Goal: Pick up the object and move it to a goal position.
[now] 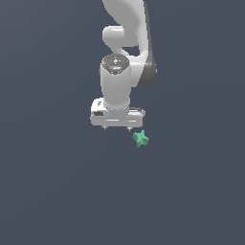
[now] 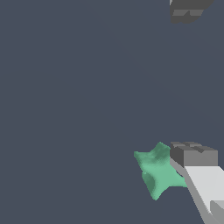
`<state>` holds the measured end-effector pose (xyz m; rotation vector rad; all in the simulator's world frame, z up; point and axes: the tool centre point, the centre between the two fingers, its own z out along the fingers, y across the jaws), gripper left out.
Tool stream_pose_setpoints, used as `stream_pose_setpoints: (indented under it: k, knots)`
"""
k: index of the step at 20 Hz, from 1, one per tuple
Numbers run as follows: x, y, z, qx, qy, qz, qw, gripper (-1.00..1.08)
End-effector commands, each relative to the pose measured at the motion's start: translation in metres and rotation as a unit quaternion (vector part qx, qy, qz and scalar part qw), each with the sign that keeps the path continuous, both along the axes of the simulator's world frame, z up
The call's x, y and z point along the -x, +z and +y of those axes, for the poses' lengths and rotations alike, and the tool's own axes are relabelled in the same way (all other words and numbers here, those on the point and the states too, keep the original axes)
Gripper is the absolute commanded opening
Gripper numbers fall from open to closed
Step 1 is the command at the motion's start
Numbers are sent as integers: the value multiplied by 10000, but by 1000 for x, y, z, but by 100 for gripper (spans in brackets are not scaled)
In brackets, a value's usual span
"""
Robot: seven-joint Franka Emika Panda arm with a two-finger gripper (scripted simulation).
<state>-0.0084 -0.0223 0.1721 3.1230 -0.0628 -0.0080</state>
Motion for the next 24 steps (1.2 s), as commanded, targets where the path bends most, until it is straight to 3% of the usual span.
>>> stream_pose_setpoints:
  k: [1,14,19,24]
  knots:
    - [0,0,0,0,0,0,10000,100]
    - [6,-7,-17,83,119,159,9998,100]
    - [7,-17,-1,72,319,140,9994,100]
    - [11,-37,34,39,758,97,9971,100]
